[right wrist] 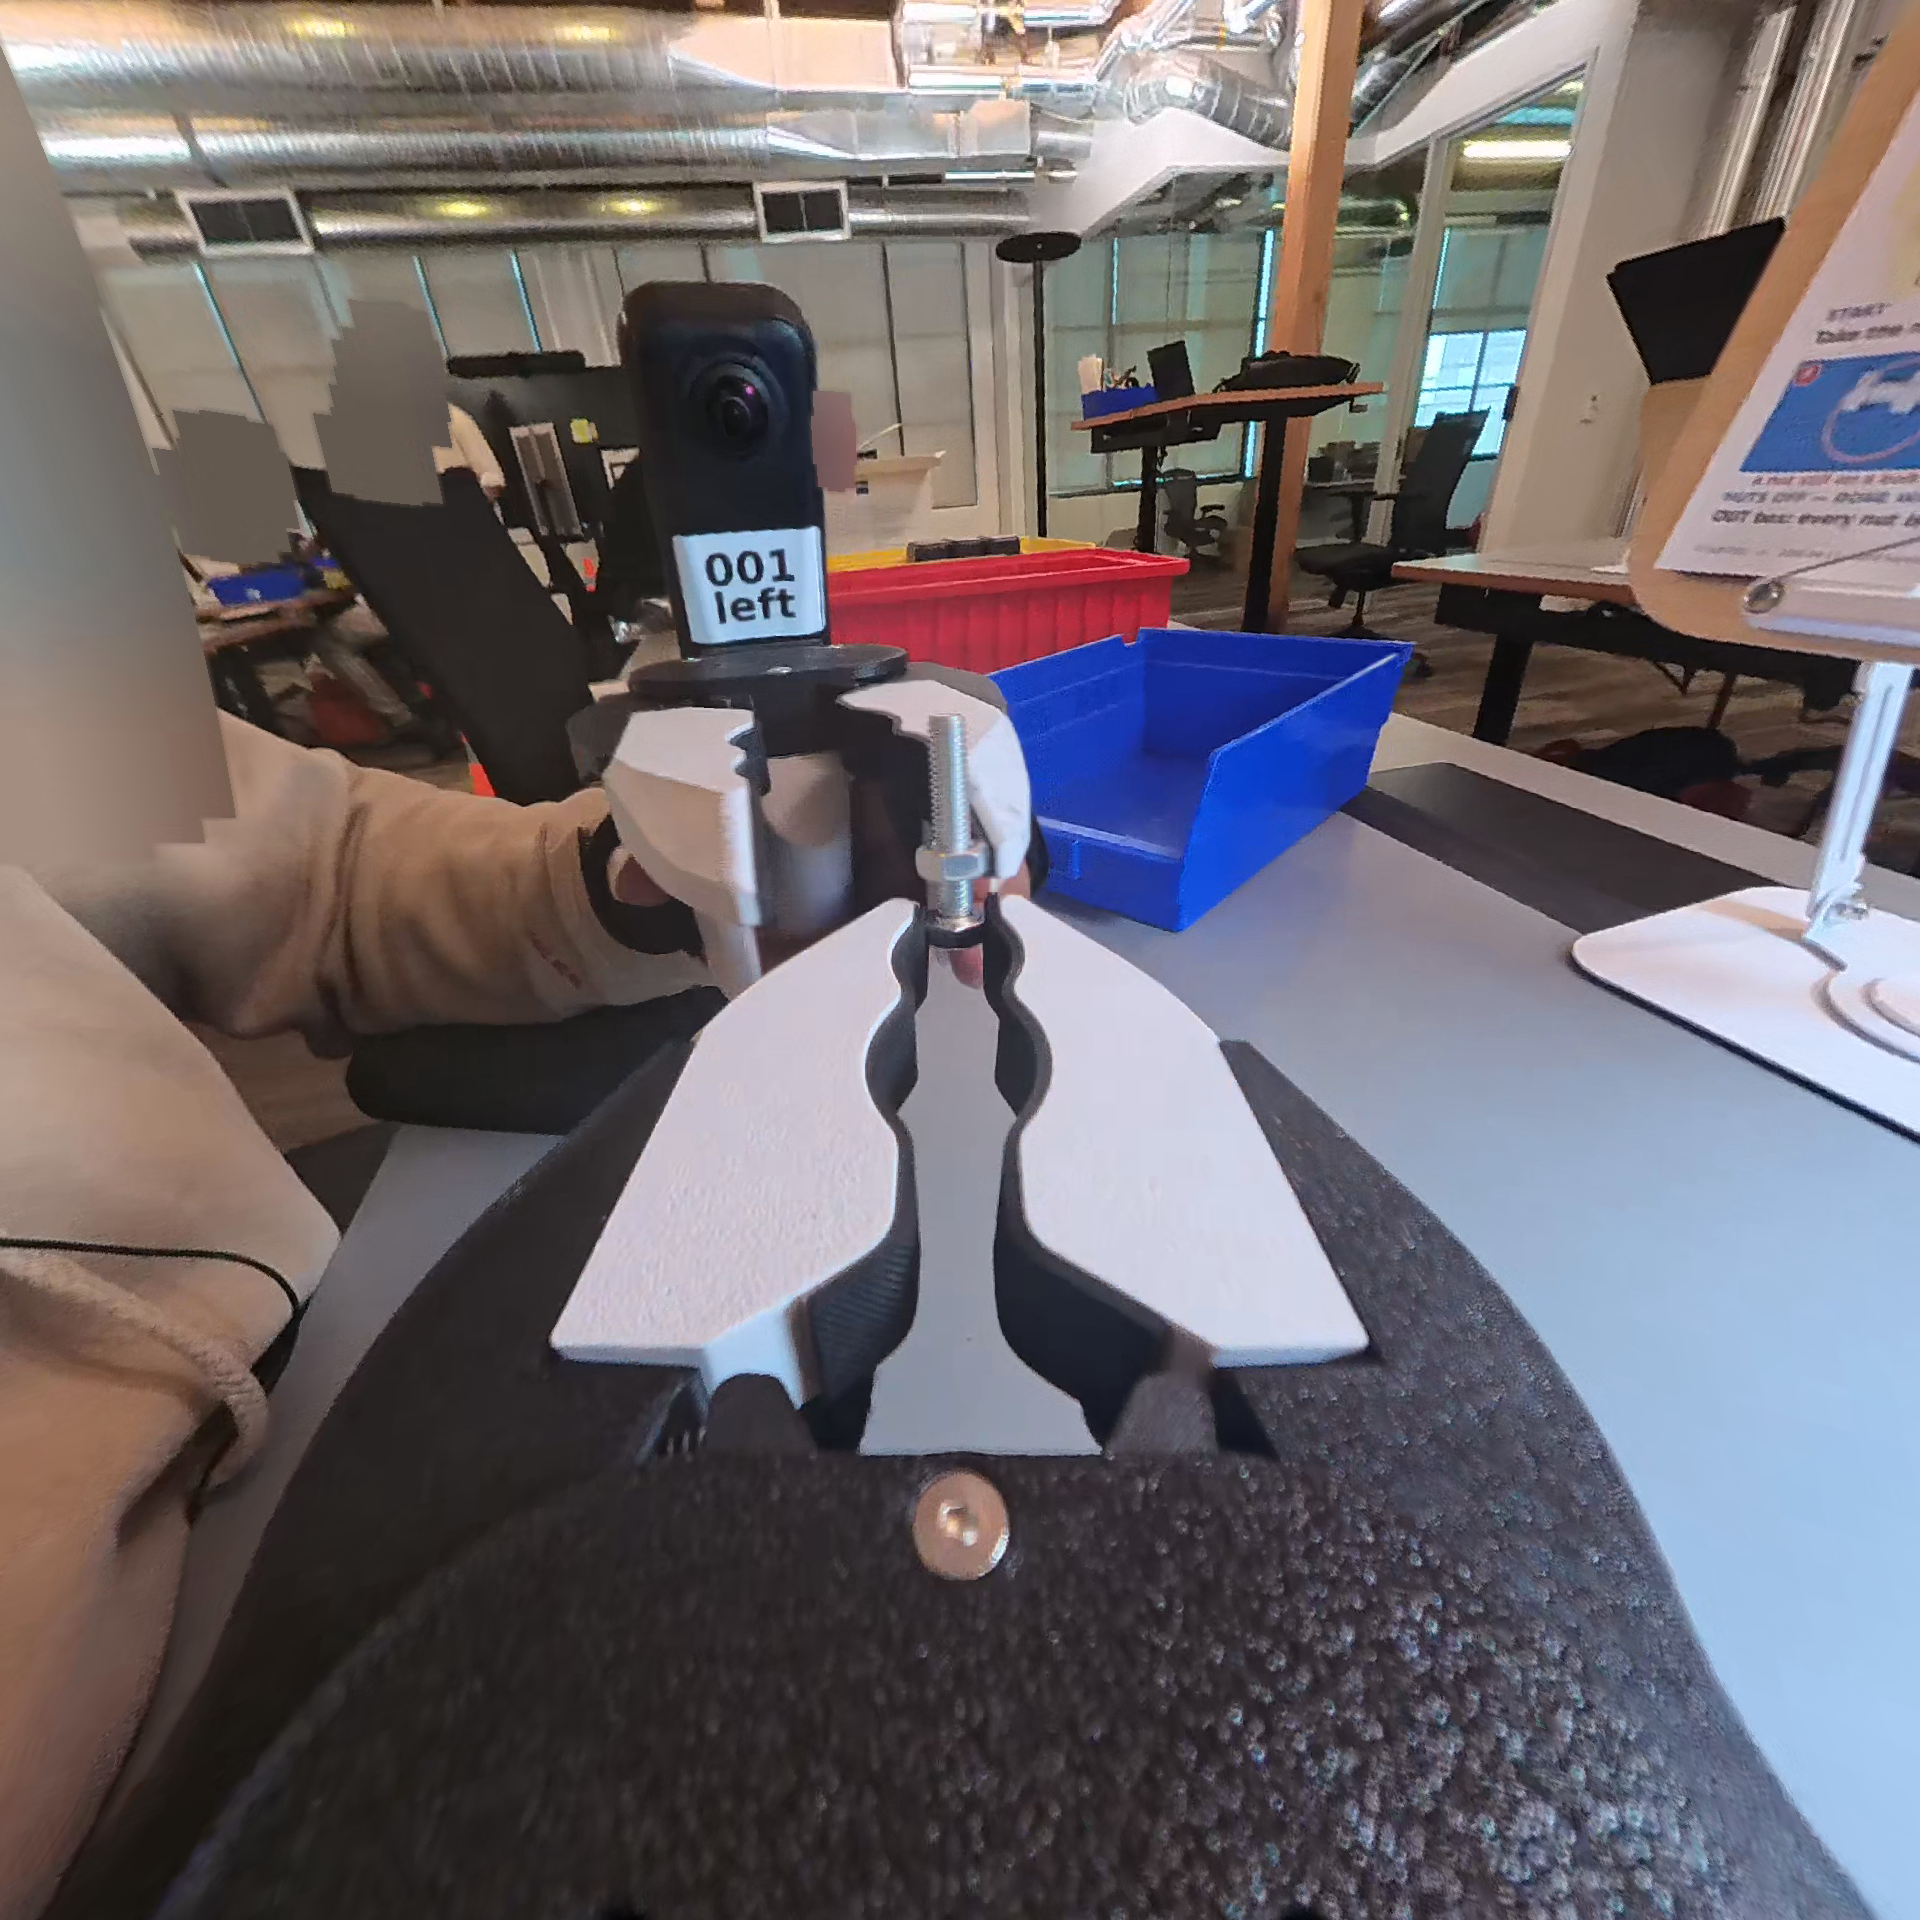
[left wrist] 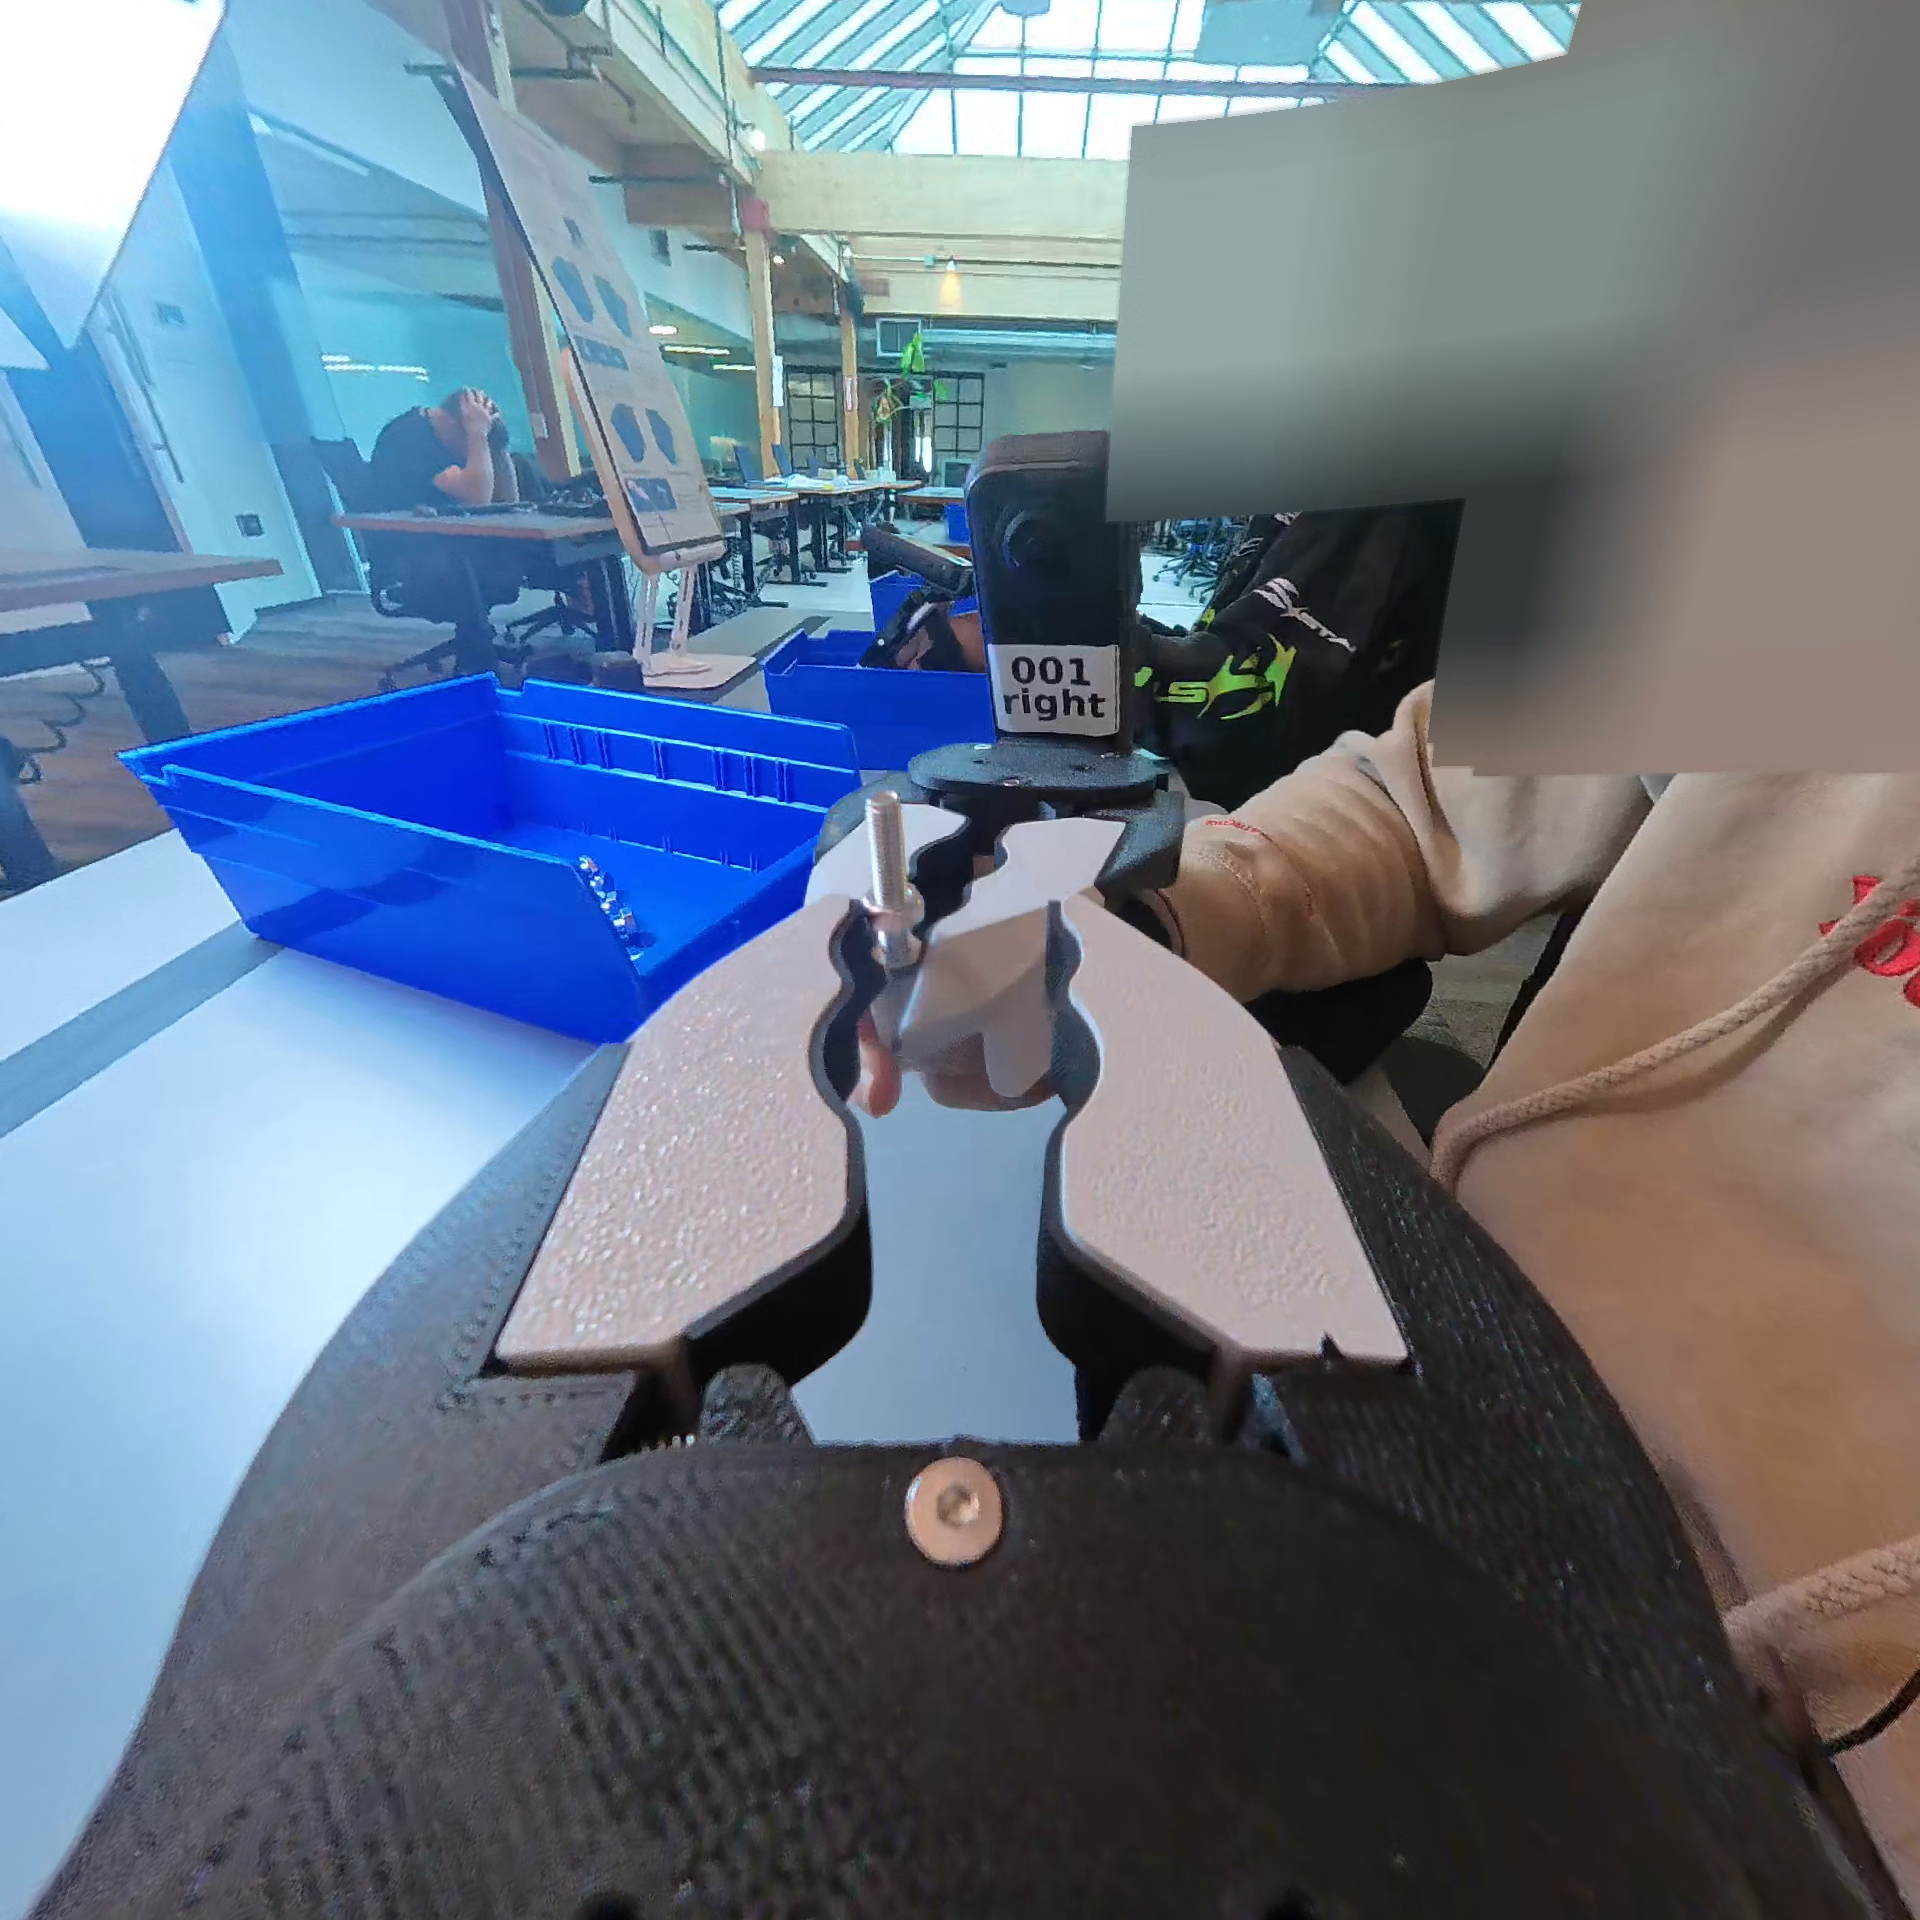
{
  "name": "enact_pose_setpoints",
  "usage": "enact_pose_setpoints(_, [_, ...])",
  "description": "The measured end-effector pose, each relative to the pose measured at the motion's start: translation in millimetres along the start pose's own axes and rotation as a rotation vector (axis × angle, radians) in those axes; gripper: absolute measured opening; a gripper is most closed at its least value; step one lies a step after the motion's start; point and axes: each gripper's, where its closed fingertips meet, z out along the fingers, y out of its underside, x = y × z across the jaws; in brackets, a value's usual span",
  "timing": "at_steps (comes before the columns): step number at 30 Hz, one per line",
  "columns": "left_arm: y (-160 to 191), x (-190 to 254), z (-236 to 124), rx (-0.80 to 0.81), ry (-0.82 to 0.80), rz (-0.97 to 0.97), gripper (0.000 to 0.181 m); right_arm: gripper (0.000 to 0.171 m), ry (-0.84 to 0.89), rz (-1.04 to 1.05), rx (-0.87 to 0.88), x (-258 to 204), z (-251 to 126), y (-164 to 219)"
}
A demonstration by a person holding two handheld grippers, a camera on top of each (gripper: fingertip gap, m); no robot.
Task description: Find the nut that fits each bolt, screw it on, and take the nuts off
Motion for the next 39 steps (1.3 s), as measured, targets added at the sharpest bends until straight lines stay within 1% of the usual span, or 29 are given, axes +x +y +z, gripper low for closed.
enact_pose_setpoints(1, [0,-1,-2,-0.006,0.003,-0.011,0.034,0.01,0.011,0.015,0.006,3,-1,0])
enact_pose_setpoints(2, [-3,3,-5,0.007,0.034,-0.006,0.018,0.01,0.034,0.03,0.01,9,-2,-1])
enact_pose_setpoints(3, [-8,5,-8,0.037,0.046,-0.01,0.015,0.01,0.057,0.05,0.014,15,-4,-1])
enact_pose_setpoints(6, [-8,-1,-8,0.033,0.013,-0.016,0.019,0.01,0.08,0.09,0.028,25,-7,-1])
enact_pose_setpoints(8, [-3,-12,-4,0.023,-0.046,-0.033,0.026,0.01,0.063,0.068,0.024,19,-4,0])
enact_pose_setpoints(9, [0,-15,-2,0.009,-0.062,-0.042,0.032,0.01,0.047,0.059,0.019,14,-2,1])
enact_pose_setpoints(10, [3,-16,1,-0.006,-0.066,-0.045,0.034,0.01,0.03,0.052,0.013,10,1,3])
enact_pose_setpoints(12, [5,-12,4,-0.02,-0.053,-0.039,0.035,0.01,0.014,0.04,0.003,5,4,5])
enact_pose_setpoints(15, [4,-8,2,-0.027,-0.043,-0.04,0.037,0.01,0.038,0.046,0.014,11,1,4])
enact_pose_setpoints(17, [-3,-4,-4,0.012,0.003,-0.046,0.018,0.01,0.084,0.058,0.029,21,-3,2])
enact_pose_setpoints(18, [-8,-4,-6,0.038,-0.001,-0.054,0.018,0.01,0.104,0.065,0.037,26,-5,1])
enact_pose_setpoints(20, [-8,-8,-6,0.036,-0.022,-0.048,0.021,0.01,0.117,0.08,0.05,31,-7,0])
enact_pose_setpoints(23, [-2,-18,-1,0.014,-0.091,-0.041,0.03,0.01,0.077,0.06,0.045,20,-2,2])
enact_pose_setpoints(24, [0,-19,1,0.003,-0.097,-0.042,0.033,0.01,0.058,0.052,0.04,15,0,4])
enact_pose_setpoints(26, [2,-15,4,-0.003,-0.08,-0.042,0.033,0.01,0.039,0.043,0.029,9,3,6])
enact_pose_setpoints(27, [2,-12,4,-0.008,-0.068,-0.037,0.031,0.01,0.042,0.046,0.031,10,3,6])
enact_pose_setpoints(28, [1,-12,3,-0.005,-0.069,-0.037,0.034,0.01,0.05,0.053,0.037,13,2,5])
enact_pose_setpoints(29, [-1,-10,1,-0.002,-0.053,-0.035,0.027,0.01,0.07,0.062,0.046,18,0,3])
enact_pose_setpoints(30, [-5,-2,-3,0.019,0.004,-0.033,0.009,0.01,0.094,0.071,0.056,24,-3,2])
enact_pose_setpoints(31, [-10,-3,-5,0.048,-0.005,-0.04,0.011,0.01,0.111,0.078,0.063,30,-6,0])
enact_pose_setpoints(33, [-12,-9,-6,0.053,-0.041,-0.033,0.017,0.01,0.125,0.078,0.073,34,-9,-2])
enact_pose_setpoints(37, [-3,-24,-1,0.015,-0.133,-0.04,0.032,0.01,0.075,0.069,0.061,20,-2,2])
enact_pose_setpoints(39, [1,-21,3,-0.007,-0.125,-0.035,0.033,0.01,0.057,0.057,0.048,14,2,4])
